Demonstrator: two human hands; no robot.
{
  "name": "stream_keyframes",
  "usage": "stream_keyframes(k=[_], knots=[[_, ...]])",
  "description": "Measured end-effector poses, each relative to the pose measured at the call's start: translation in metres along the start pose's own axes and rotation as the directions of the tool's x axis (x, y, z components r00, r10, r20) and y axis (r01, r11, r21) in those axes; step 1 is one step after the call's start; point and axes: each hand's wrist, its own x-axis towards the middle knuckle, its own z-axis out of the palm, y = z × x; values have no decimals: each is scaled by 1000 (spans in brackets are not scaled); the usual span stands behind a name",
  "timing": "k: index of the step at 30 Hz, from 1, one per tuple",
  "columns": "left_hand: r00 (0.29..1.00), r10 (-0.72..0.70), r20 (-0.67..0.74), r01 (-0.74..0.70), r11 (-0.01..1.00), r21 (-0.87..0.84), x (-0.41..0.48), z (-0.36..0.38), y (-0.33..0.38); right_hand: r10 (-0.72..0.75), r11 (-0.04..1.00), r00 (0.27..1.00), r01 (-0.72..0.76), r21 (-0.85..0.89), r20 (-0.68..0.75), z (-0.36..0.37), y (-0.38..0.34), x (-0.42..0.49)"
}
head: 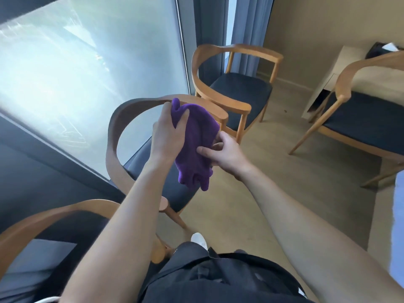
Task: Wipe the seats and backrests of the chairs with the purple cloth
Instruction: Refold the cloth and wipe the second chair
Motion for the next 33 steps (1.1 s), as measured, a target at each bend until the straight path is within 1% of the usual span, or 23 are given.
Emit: stream_keyframes(k=[2, 4, 7, 9, 11, 13, 14, 16, 18, 20, 22, 24, 25, 26, 28, 29, 30, 31, 32, 33], knots=[[1000, 5, 2, -5, 999, 50, 15, -2, -8, 13, 996, 1000, -14, -86, -13, 7, -5, 19], [1000, 12, -3, -11, 991, 131, 29, -5, -16, -4, 975, 998, -11, -220, -67, 14, -11, 36], [1000, -15, -3, 15, 983, 184, 45, -10, -29, -142, 907, 981, 75, -414, -133, 24, -14, 55], [1000, -26, 16, 21, 972, 235, 54, -14, -34, -272, 865, 953, 182, -468, -133, 30, -16, 62], [999, -27, 24, 19, 964, 264, 61, -17, -37, -374, 834, 919, 275, -478, -124, 33, -15, 68], [1000, -11, 16, 6, 962, 272, 68, -20, -38, -422, 807, 902, 328, -490, -91, 34, -14, 76], [1000, -7, 14, 3, 965, 261, 71, -21, -38, -416, 806, 908, 338, -486, -59, 34, -14, 80], [999, -45, 23, 39, 981, 189, 76, -19, -39, -333, 848, 942, 314, -427, 30, 34, -17, 90], [988, -149, 49, 145, 987, 64, 78, -17, -42, -189, 928, 975, 216, -302, 116, 32, -20, 99], [971, -228, 73, 234, 969, -82, 79, -15, -48, -121, 964, 984, 148, -220, 132, 29, -17, 110], [974, -209, 89, 221, 963, -158, 80, -14, -56, -102, 983, 990, 116, -142, 98, 26, -14, 122], [978, -177, 114, 196, 962, -190, 77, -11, -62, -94, 994, 993, 98, -52, 73, 25, -14, 134], [974, -196, 112, 215, 958, -190, 76, -9, -64, -88, 996, 994, 89, -12, 65, 25, -15, 140], [967, -241, 87, 252, 953, -168, 74, -7, -67, -84, 996, 995, 83, 32, 59, 25, -16, 146], [932, -363, -2, 362, 930, -58, 74, -4, -72, -72, 987, 995, 61, 150, 66, 25, -19, 158], [904, -427, 8, 427, 904, 7, 75, -3, -73, -62, 974, 995, 42, 223, 82, 24, -21, 163], [876, -478, 71, 475, 878, 51, 77, -3, -73, -53, 957, 993, 20, 290, 106, 22, -23, 169], [843, -512, 167, 510, 858, 57, 79, -1, -73, -49, 942, 990, 1, 336, 136, 20, -26, 173], [814, -526, 247, 540, 841, 11, 81, 2, -72, -55, 934, 984, -10, 357, 170, 18, -29, 178], [807, -518, 284, 557, 828, -72, 83, 5, -70, -68, 935, 977, -9, 354, 204, 16, -32, 182]])
